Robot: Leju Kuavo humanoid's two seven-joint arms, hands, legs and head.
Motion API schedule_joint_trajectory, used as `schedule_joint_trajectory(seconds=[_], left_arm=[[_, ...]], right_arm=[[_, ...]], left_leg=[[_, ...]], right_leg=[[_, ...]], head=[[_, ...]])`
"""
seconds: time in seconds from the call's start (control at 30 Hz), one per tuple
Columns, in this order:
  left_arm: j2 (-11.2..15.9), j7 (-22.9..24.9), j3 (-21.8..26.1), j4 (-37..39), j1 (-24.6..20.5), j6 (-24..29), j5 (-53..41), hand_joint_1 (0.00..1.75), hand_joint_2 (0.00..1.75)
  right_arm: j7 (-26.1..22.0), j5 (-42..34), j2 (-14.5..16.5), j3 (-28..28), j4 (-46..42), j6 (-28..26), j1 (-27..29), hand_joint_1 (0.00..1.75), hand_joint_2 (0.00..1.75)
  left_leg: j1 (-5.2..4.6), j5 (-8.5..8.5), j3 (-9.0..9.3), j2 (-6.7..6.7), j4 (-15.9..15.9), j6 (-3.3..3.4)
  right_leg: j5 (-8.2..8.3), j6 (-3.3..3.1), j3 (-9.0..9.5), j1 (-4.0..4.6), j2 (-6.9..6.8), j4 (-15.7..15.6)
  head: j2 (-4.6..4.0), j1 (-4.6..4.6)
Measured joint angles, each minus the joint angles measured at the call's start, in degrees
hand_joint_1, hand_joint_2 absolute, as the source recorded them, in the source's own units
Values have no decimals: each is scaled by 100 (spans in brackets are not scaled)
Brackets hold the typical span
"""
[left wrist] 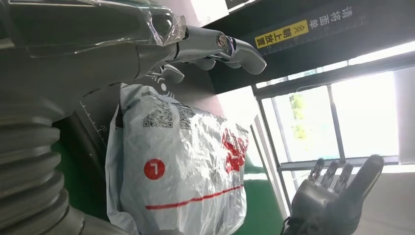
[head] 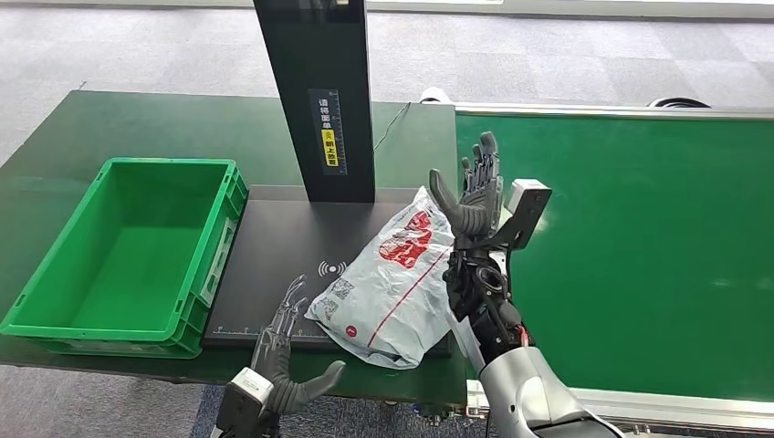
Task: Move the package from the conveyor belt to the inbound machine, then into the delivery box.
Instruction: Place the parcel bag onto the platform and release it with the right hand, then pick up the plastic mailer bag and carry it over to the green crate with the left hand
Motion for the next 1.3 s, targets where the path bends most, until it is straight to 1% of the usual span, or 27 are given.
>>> schedule_joint_trajectory(seconds=[0.13,0.27,0.4,0.5,0.6,0.7,0.8,0.93,1.03,1.17,1.3], left_arm=[[11,-15,49,-117,142,68,33,0,175],[16,-75,142,-281,311,102,53,0,175],[26,-62,186,-405,423,158,-160,0,175],[56,95,149,-413,422,390,-583,0,175],[99,295,56,-313,305,771,-1051,0,175],[139,558,-54,-18,8,1215,-1507,0,175],[176,825,-173,473,-429,1633,-1962,0,175],[190,966,-358,1187,-1028,2041,-2304,0,175],[189,1015,-537,1677,-1475,2209,-2418,0,175],[179,1144,-773,2225,-2056,2277,-2480,0,175],[166,1179,-899,2537,-2339,2298,-2488,0,175]], right_arm=[[-1,233,-34,-192,-442,194,486,0,175],[-1,488,-92,-286,-1071,324,1078,0,175],[9,645,-152,-379,-1768,453,1681,0,175],[41,712,-193,-457,-2250,521,2095,0,175],[78,741,-236,-545,-2624,568,2431,0,175],[95,743,-264,-611,-2838,652,2661,0,175],[92,729,-276,-659,-2926,732,2789,0,175],[76,704,-282,-683,-2949,755,2887,0,175],[42,634,-286,-695,-2988,757,3016,0,175],[13,572,-286,-722,-3052,767,3156,0,175],[8,554,-287,-752,-3079,768,3198,0,175]], left_leg=[[0,-1,0,0,0,0],[0,-2,0,-1,0,0],[0,-3,0,-1,0,1],[0,-3,0,-1,0,1],[0,-3,1,-1,0,1],[0,-2,4,-1,0,2],[0,0,8,-1,0,1],[0,1,10,-1,0,1],[0,1,9,-3,1,1],[-1,1,8,0,1,1],[-1,1,8,2,1,1]], right_leg=[[-1,0,0,0,0,-1],[-2,-1,0,0,0,-1],[-2,-1,-1,0,0,-2],[-2,-1,-1,0,0,-2],[-2,-1,0,0,-1,-2],[-1,-1,4,0,-1,-3],[1,0,7,0,-1,-2],[2,-1,8,-1,-1,-2],[2,0,8,-1,-1,-2],[2,0,7,-1,-1,-2],[2,-1,7,-1,1,-2]], head=[[1,2],[0,1],[1,0],[1,1],[0,0],[1,1],[0,0],[1,0],[0,1],[1,0],[1,0]])
